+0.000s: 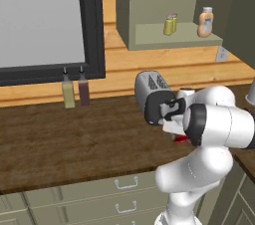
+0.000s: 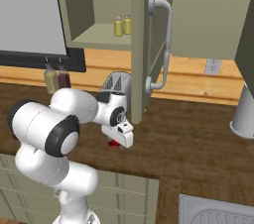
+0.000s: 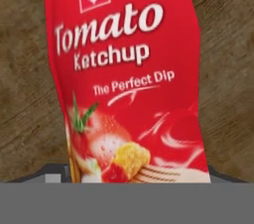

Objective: Put the shaker and condiment bottle from the counter next to their counterparts in the cabinet.

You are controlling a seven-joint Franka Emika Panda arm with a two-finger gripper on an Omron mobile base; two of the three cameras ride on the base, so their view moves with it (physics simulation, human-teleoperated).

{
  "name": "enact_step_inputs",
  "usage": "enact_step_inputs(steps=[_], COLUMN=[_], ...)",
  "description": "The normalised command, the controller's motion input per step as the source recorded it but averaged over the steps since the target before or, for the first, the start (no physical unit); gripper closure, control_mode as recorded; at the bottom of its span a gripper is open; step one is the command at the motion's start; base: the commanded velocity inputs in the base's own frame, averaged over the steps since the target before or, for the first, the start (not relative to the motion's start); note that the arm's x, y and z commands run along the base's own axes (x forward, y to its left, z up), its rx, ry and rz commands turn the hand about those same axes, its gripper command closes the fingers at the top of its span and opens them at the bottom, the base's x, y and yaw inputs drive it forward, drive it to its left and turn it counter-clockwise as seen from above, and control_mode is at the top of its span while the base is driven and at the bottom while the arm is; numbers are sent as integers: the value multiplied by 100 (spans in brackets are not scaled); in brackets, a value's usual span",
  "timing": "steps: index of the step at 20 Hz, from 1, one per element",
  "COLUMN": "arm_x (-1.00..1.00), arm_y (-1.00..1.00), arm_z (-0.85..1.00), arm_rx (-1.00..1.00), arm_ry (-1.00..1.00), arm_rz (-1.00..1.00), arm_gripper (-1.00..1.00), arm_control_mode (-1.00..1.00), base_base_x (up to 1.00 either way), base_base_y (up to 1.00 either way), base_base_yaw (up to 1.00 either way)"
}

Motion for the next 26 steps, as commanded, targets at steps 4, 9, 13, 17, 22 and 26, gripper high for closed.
enact_step_inputs(steps=[4,9,13,17,22,26], arm_x=[2,0,0,-4,-13,-34], arm_y=[0,0,0,0,0,0], arm_z=[67,77,64,57,45,34], arm_rx=[0,0,0,0,0,0], arm_ry=[0,-5,-4,-3,-9,-21], arm_rz=[0,0,0,0,0,0], arm_gripper=[100,100,100,100,100,100], arm_control_mode=[-100,-100,-100,-100,-100,-100], base_base_x=[0,0,0,0,0,0], base_base_y=[0,0,0,0,0,0], base_base_yaw=[0,0,0,0,0,0])
